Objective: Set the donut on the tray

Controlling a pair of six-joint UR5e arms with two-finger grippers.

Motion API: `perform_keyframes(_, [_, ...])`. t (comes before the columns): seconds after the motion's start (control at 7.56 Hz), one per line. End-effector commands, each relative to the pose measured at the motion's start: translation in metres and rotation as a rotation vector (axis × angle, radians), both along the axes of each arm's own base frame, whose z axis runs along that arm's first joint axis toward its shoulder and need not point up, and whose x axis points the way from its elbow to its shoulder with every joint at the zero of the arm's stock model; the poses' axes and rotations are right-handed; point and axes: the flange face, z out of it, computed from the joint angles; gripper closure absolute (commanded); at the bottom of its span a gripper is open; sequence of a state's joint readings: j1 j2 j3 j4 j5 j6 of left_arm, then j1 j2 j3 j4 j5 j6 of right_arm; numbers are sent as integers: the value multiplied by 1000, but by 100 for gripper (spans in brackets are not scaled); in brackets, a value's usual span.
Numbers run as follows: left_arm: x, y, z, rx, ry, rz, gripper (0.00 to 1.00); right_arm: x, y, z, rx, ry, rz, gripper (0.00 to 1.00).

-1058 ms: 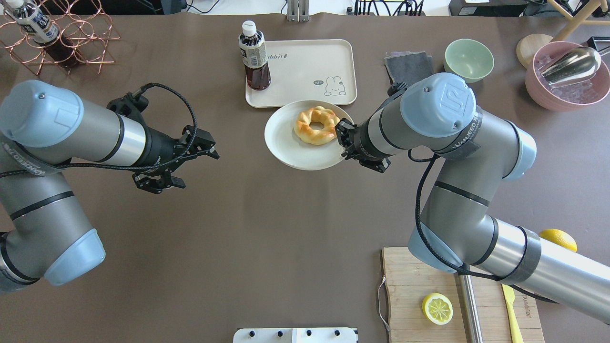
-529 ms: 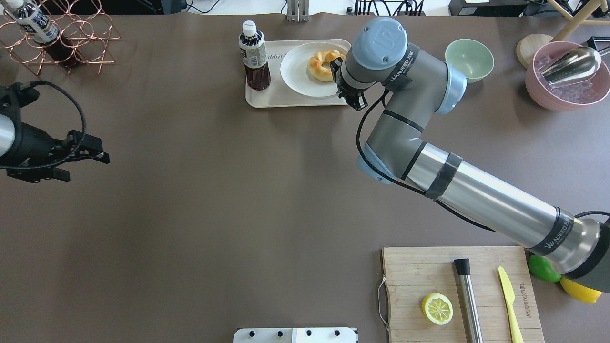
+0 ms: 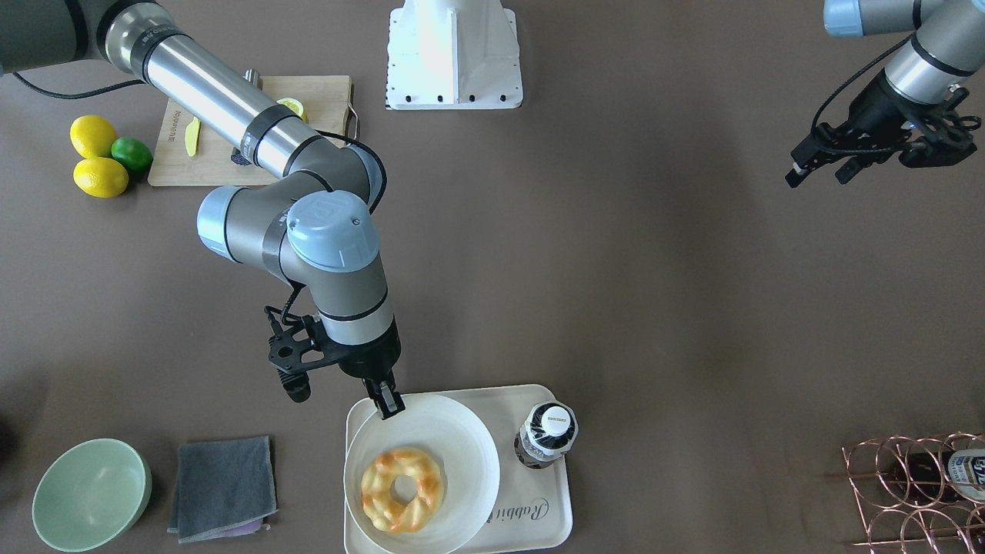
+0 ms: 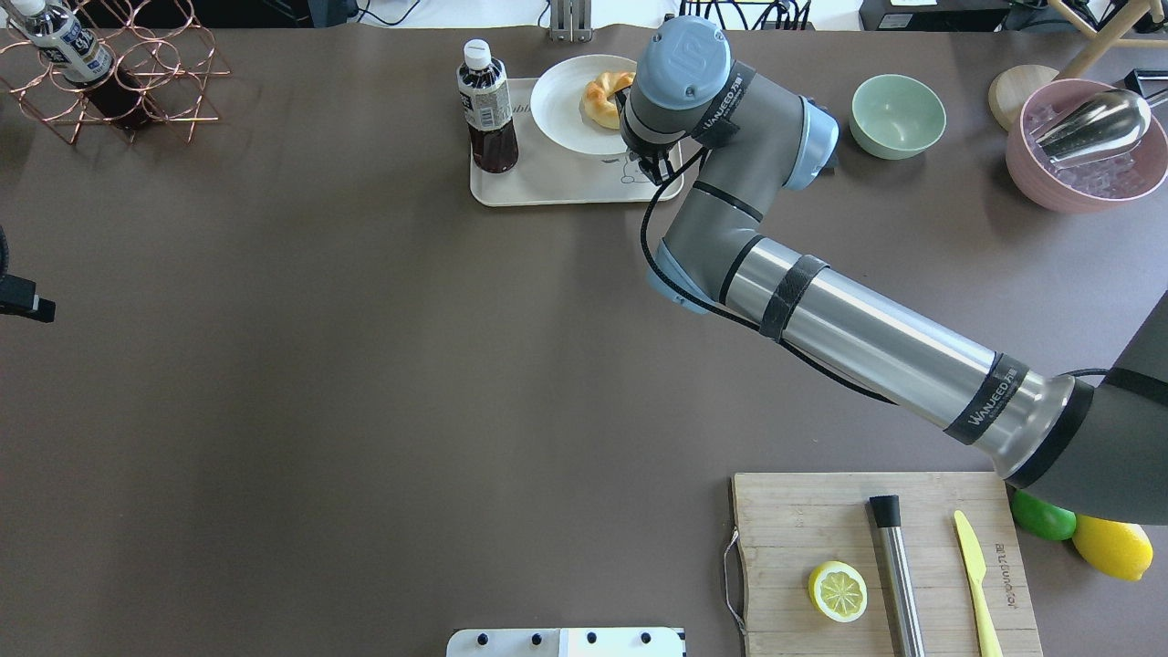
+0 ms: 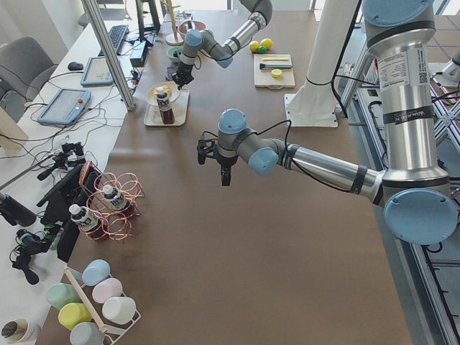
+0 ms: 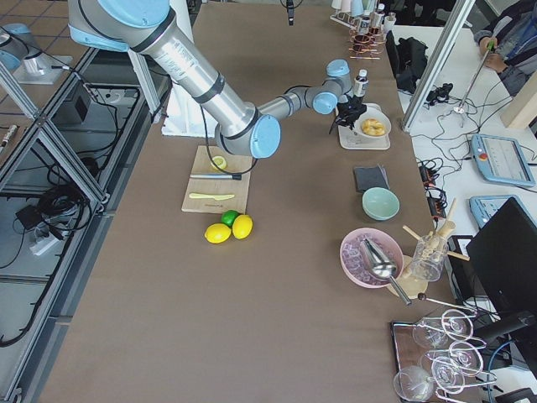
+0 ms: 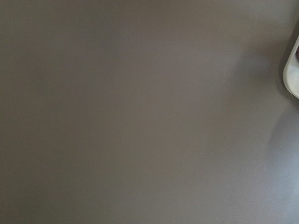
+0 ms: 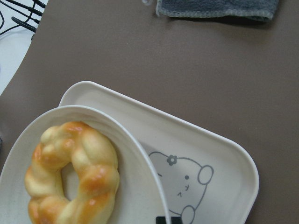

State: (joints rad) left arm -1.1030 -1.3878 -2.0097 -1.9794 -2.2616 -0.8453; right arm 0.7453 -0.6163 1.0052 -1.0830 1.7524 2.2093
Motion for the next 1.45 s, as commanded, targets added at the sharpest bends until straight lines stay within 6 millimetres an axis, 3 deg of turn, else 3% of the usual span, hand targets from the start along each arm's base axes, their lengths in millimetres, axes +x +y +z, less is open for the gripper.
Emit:
perform_keyframes(0.0, [-19,-1,12,24,-5,18,2,-16,2,12,-3,-12,0,96])
perform_keyframes(0.13, [-19,-1,14,22,-7,17,2,-16,2,11,-2,-13,0,60])
perform_keyframes(0.26, [-19,-2,15,20,-6,17,2,-12,-1,10,1,-15,2,1])
perform_keyframes(0.53, [-21,-2,16,8,15,30,2,26,-22,-7,18,-48,-15,0])
perform_keyframes(0.66, [-40,2,22,45,29,60,2,58,-24,-16,-1,-66,-63,0])
perform_keyframes(0.79, [-58,9,35,100,10,92,2,92,-7,-12,42,-44,-158,0])
perform_keyframes(1.06, [-81,18,53,174,-14,140,2,172,39,31,147,36,-297,0])
perform_keyframes(1.32, [-87,19,62,186,-8,158,2,282,91,85,280,42,-465,0])
